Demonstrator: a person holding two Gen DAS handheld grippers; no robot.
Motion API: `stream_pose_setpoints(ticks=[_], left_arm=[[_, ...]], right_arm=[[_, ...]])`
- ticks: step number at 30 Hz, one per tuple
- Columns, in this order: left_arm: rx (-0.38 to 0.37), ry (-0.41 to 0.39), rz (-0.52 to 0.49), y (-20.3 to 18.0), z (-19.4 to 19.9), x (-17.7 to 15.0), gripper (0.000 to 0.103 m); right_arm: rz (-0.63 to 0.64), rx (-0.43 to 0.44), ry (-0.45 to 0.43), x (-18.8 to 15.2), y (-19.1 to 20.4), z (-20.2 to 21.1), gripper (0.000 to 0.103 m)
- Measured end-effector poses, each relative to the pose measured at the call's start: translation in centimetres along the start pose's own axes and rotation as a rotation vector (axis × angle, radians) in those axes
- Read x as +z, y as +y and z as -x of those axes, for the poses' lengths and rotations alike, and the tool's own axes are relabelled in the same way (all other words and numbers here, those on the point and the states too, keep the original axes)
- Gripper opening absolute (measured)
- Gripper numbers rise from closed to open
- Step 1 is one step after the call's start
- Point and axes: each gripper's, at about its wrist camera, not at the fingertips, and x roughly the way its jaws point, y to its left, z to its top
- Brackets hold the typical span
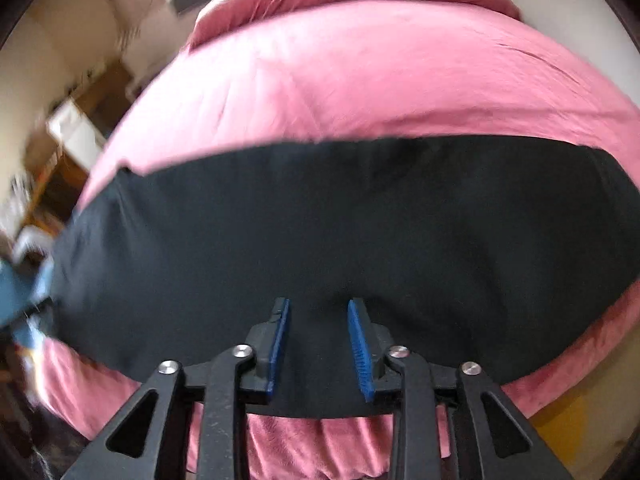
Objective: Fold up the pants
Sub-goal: 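Grasp a trouser leg hem with the right gripper and lift it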
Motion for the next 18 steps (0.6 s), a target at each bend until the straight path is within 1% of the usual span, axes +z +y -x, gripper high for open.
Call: stream_pose_setpoints(ticks=[1,4,6,9,12,14,16,17,18], left_arm=[[-0.017,-0.007,-0.010,-0.7,0.3,0.1,0.036],[-0.064,-0.008,-0.041,-2.7,0.8,0.3,0.037],[-0.095,-0.011,-0.079,-4.0,1.1,0.2,0.037],[-0.134,-0.009,-0.146,-6.3,1.0,-0.1,0.037],[-0.147,0.010,-0.201,-8.4,0.7,-0.6,0.037],[-0.147,0.029,-0.233,-9.6,0.4,-0.8,0.037],[-0.145,0.037,-0.254,-10.0,0.1,-0.9,0.037],[-0.142,0.044,-0.265,-10.5,0.1,-0.9,0.037],[-0.139,0.048,-0.270,-10.8,-0.2,-0.8,0.037]], right_arm=[[-0.048,0.013,-0.028,0.1,-1.3,0.9,0.040],[-0.214,0.026,-0.108,-0.1,-6.1,3.7,0.040],[-0.355,0.033,-0.168,-1.1,-10.2,5.5,0.040],[-0.633,0.023,-0.273,-3.4,-17.3,7.5,0.042],[-0.814,0.022,-0.324,-5.5,-21.6,7.4,0.041],[-0.902,0.044,-0.351,-6.0,-24.4,7.3,0.036],[-0.967,0.053,-0.369,-6.1,-25.9,6.5,0.036],[-0.981,0.056,-0.377,-6.0,-26.5,6.1,0.033],[-0.980,0.039,-0.379,-6.1,-27.1,6.2,0.027]])
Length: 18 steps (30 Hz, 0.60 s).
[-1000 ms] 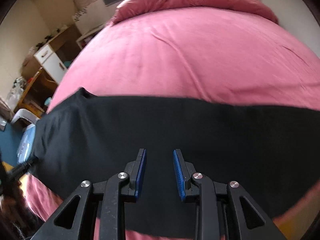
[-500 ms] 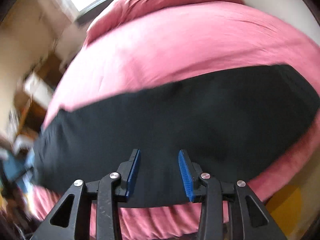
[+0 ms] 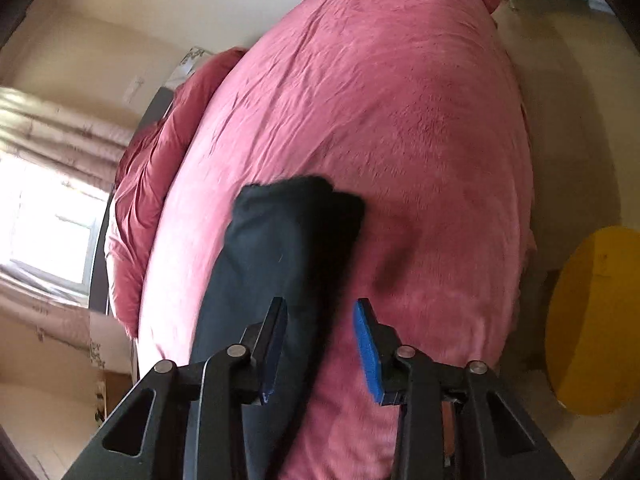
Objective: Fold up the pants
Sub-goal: 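Grasp a trouser leg hem with the right gripper and lift it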
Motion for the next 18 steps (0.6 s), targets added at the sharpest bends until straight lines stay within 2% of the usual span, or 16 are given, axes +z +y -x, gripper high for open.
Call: stream_pose_setpoints(ticks=[1,5,7,8,9,12,13,16,18], left_arm=[[0.000,0.008,-0.007,-0.3,-0.2,0.1,0.037],[0.002,0.028,-0.025,-0.7,-1.1,0.1,0.037],[0.000,0.042,-0.033,-1.2,-1.7,0.1,0.037],[-0.002,0.046,-0.038,-1.5,-1.9,0.1,0.037],[-0.001,0.049,-0.046,-1.8,-2.2,0.2,0.037],[-0.007,0.050,-0.062,-2.5,-2.6,0.3,0.037],[-0.007,0.053,-0.064,-2.7,-2.8,0.4,0.037],[-0.012,0.062,-0.059,-2.9,-3.2,0.6,0.037],[-0.012,0.056,-0.063,-3.0,-3.2,0.7,0.037]], right_arm=[[0.010,-0.030,-0.017,0.6,-0.1,0.0,0.025],[0.009,-0.003,-0.043,1.9,0.2,0.0,0.024],[0.043,-0.027,-0.028,2.8,0.5,-0.5,0.024],[0.063,-0.039,-0.025,2.9,0.7,-0.7,0.018],[0.093,-0.059,-0.029,3.1,1.0,-0.7,0.008],[0.149,0.015,-0.105,3.7,2.1,1.4,0.006],[0.151,0.006,-0.106,3.7,2.2,1.5,0.006],[0.133,-0.088,-0.038,3.6,0.7,-0.4,0.006],[0.058,-0.050,-0.001,3.2,-1.1,-1.1,0.008]])
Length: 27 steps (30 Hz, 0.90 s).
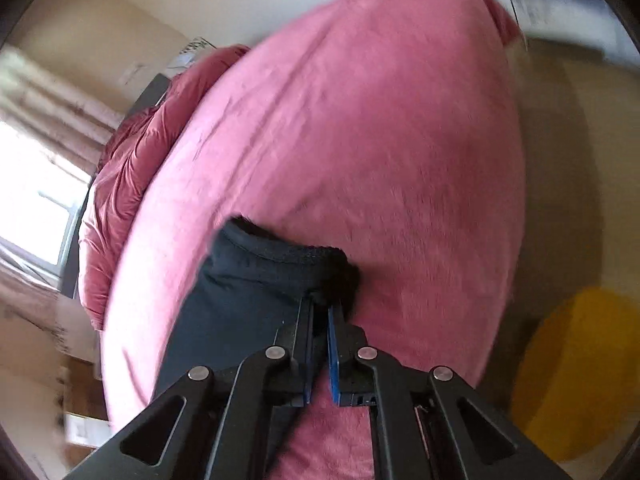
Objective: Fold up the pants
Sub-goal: 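Grasp a trouser leg hem with the right gripper and lift it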
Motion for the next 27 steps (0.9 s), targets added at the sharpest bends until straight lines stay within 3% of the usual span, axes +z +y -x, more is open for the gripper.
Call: stream_pose_setpoints(ticks=[5,11,16,19,21,27], left_arm=[[-0.002,-0.006,0.013,0.4,0.2,0.0,0.037],[-0.003,-0.016,-0.005,0.5,1.3,-0.7,0.037],[-0.003,-0.013,-0.017,0.1,1.4,-0.9,0.037],[-0.012,0.001,-0.019,-0.1,1.2,-0.7,0.037],[-0.028,0.003,-0.023,-0.2,1.1,-0.6,0.037],[-0.101,0.012,0.008,0.0,0.8,0.3,0.037]], right_arm=[[-0.081,0.066,-0.007,-0.8,-1.7,1.4,0.039],[-0.116,0.134,0.021,-1.6,-2.6,0.5,0.039],[-0.089,0.127,0.012,-0.3,-1.6,-1.4,0.039],[-0.074,0.100,0.011,0.4,-1.0,-1.9,0.029],[-0.004,0.056,0.005,0.7,0.8,-1.6,0.018],[0.312,0.156,-0.008,-1.2,9.3,3.2,0.016]])
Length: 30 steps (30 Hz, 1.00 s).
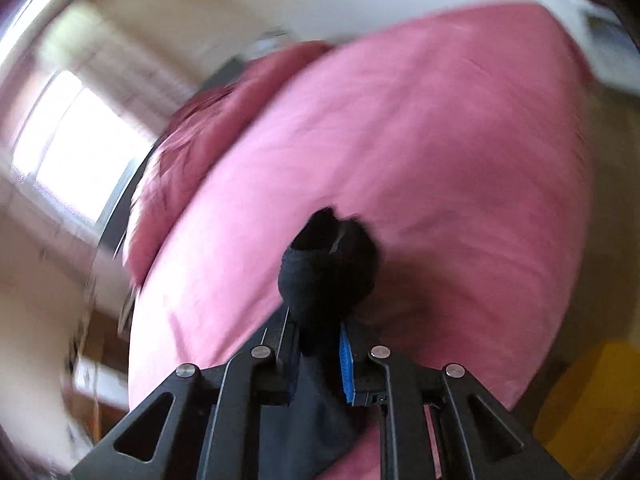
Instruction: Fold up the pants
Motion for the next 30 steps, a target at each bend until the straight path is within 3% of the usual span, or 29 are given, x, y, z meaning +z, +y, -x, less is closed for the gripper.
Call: stream_pose_setpoints(ticks=[7,15,21,24,29,30], left_arm=[[-0.077,-0.026,0.020,0.4,1.3,1.1,0.037],[-0.119,-0.027,0.039,1.6,2.1,1.2,0.037],[-0.172,-0.018,0.081,3.1,2.8,1.2,0.037],[-0.231,-0.005,0.119,3.7,2.7,1.1,0.037],[-0.347,0.014,0.162,3.7,2.4,2.1,0.037],[-0.378,0.025,0.168,3.5,2.2,2.5,0.037]], right_arm=[[0.274,0.176,0.134,-4.1,12.1,-1.2,0.017],[0.544,0.326,0.368,-14.5,23.4,-5.3,0.016],[0.710,0.275,0.540,-22.9,26.6,-8.6,0.016],[0.763,0.233,0.581,-25.6,26.9,-10.0,0.016],[0.876,0.168,0.572,-27.9,27.5,-10.7,0.017],[0.900,0.167,0.566,-28.3,27.6,-10.5,0.022]])
